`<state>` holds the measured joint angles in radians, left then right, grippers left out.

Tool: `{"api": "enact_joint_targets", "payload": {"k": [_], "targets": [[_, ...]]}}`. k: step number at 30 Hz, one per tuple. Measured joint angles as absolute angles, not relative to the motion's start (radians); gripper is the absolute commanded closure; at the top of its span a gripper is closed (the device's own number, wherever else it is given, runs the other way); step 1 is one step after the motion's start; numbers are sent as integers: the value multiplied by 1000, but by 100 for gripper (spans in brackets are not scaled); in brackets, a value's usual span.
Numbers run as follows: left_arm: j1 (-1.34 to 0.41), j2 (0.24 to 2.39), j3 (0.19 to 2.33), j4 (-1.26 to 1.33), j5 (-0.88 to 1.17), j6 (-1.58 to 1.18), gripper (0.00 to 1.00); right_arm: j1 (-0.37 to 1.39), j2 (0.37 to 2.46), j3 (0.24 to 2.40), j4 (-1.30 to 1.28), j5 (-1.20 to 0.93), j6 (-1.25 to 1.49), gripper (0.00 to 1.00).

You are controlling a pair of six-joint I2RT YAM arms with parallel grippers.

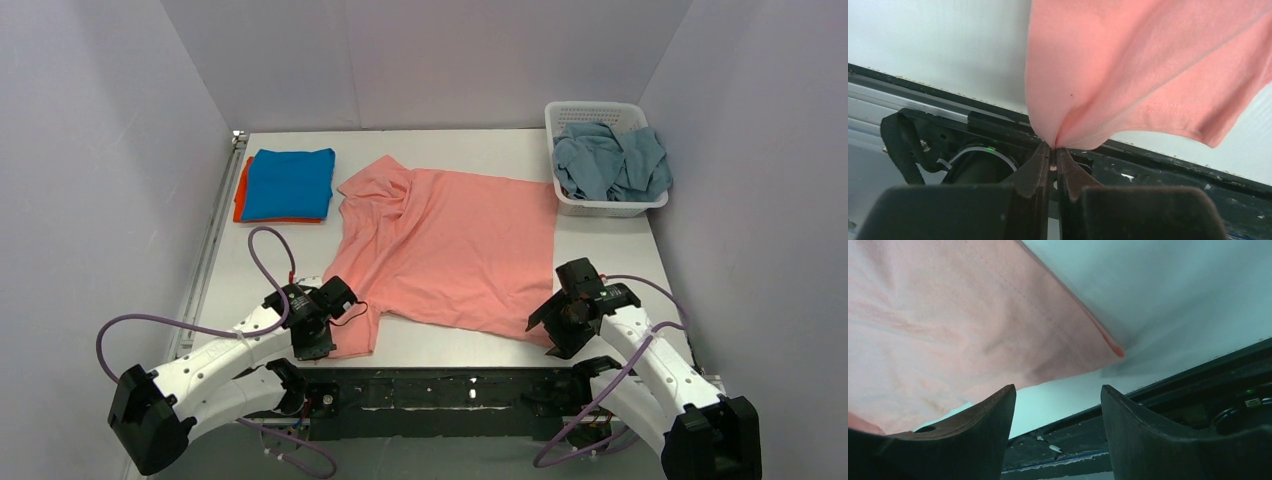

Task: Fold and stack the t-shirts
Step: Flatten out the tshirt

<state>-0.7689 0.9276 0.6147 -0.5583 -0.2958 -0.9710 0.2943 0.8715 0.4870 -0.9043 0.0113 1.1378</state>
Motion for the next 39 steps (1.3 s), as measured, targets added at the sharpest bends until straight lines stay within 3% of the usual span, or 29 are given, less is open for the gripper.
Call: {"api": "enact_joint_targets", "payload": {"k": [13,27,30,35,39], "targets": [[-769,908,616,-582,-358,-963,100,376,965,472,-903,65,1316,29],[-761,861,619,-656,-413,-964,100,330,848,435,-889,141,1399,35],[-756,868,632,-665,-420,-953,100,322,892,451,-887,144,1380,55],[-748,876,652,-664,-429,-946,100,320,911,456,-881,176,1353,74],[-741,873,654,-659,-429,-939,100,315,894,454,-859,211,1325,99]]}}
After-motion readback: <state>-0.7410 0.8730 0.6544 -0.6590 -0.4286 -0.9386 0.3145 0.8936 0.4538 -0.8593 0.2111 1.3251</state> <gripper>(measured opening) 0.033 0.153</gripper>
